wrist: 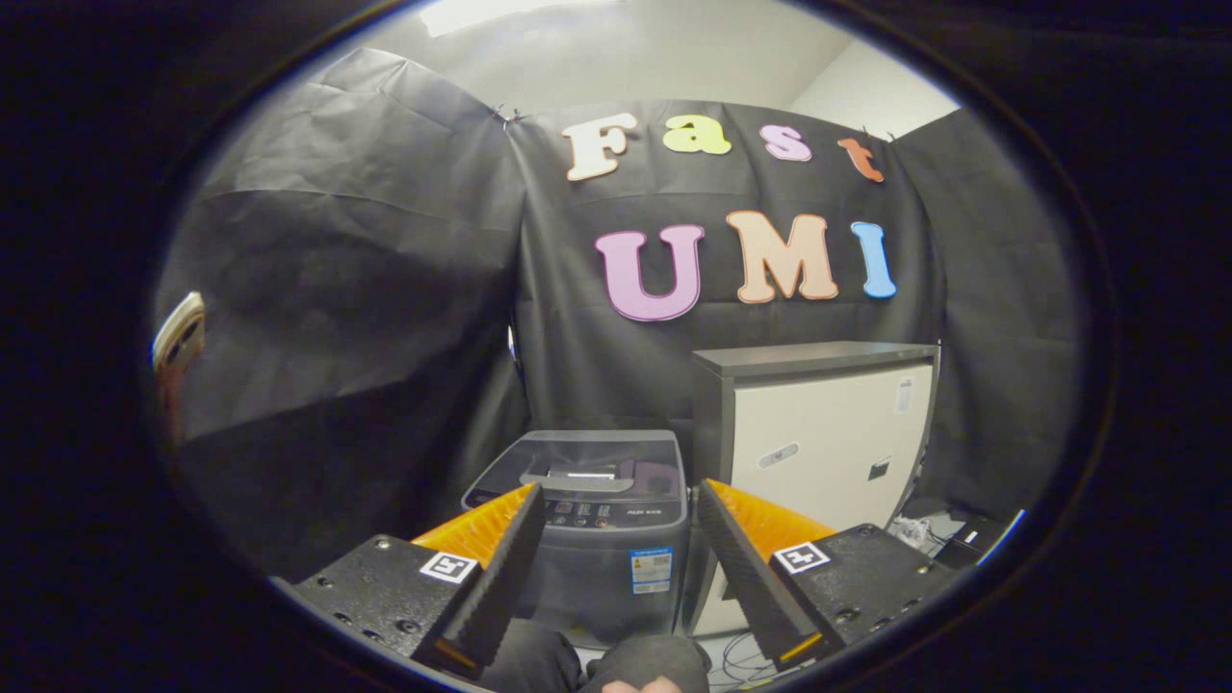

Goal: Put the clothes into the washing machine and then close the washing machine lid.

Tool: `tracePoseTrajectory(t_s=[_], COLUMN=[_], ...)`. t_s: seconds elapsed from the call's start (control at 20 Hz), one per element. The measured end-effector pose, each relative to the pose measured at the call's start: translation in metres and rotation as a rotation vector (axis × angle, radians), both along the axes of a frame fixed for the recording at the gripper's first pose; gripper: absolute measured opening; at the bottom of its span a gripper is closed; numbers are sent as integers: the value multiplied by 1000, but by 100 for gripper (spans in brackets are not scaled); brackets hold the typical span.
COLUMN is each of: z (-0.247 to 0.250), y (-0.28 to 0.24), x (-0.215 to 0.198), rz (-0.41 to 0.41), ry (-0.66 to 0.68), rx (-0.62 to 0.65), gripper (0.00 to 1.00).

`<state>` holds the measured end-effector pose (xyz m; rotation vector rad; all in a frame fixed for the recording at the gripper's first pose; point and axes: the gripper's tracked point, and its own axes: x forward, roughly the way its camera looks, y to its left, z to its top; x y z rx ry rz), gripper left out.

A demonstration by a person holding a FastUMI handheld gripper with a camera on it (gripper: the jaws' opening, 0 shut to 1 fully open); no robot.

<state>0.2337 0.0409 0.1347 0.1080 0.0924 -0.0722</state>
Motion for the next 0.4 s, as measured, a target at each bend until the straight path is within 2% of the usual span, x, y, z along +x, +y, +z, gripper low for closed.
tracePoseTrajectory(t_s=[0.4], z=[-20], y=[-9], x=[-17], rz=[-4], ry=[9], rx=[32], gripper=[96])
